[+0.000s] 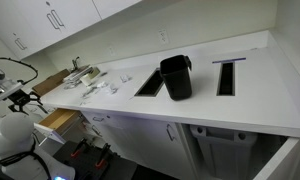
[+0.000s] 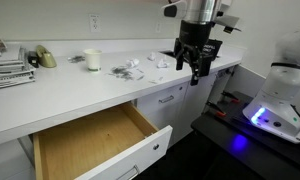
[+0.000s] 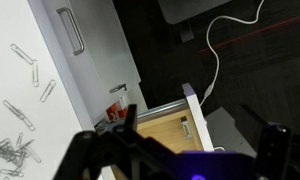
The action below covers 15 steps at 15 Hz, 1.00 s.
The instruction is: Close the drawer
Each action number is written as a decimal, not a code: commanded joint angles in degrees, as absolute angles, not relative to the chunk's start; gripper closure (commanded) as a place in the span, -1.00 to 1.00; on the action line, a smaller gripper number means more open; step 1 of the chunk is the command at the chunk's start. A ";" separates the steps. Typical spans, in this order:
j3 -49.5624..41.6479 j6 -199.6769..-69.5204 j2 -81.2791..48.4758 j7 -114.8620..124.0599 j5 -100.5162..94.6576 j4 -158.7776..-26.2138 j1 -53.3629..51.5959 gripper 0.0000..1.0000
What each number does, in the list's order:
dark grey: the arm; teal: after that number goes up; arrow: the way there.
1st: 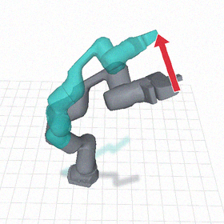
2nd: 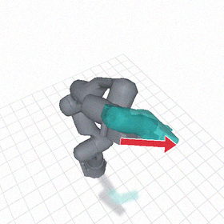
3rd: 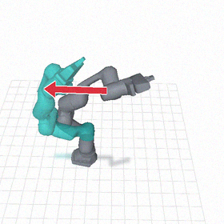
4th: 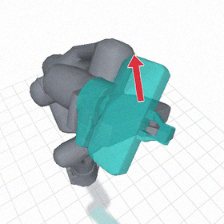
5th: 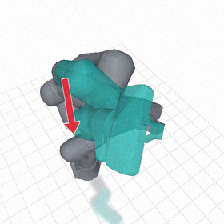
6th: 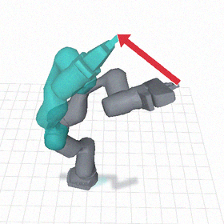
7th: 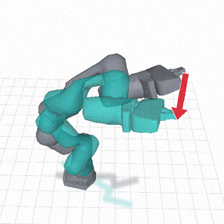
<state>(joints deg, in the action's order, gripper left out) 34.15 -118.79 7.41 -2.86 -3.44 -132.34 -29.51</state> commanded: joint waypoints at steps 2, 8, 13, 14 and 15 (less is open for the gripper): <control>33.37 -118.65 7.52 -2.86 -3.52 -132.22 -29.65 -1.00; 34.33 -125.37 2.79 -12.53 -3.24 -130.77 -31.46 -1.00; 38.01 -130.58 -5.98 -19.39 -6.98 -127.68 -34.01 -1.00; 38.49 -130.94 -7.75 -21.19 -7.81 -127.14 -34.38 -1.00; 38.97 -131.08 -9.58 -22.79 -8.73 -126.46 -34.75 -0.50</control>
<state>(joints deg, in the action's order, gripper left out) 38.08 -130.07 -3.66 -18.23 -6.06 -129.62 -33.85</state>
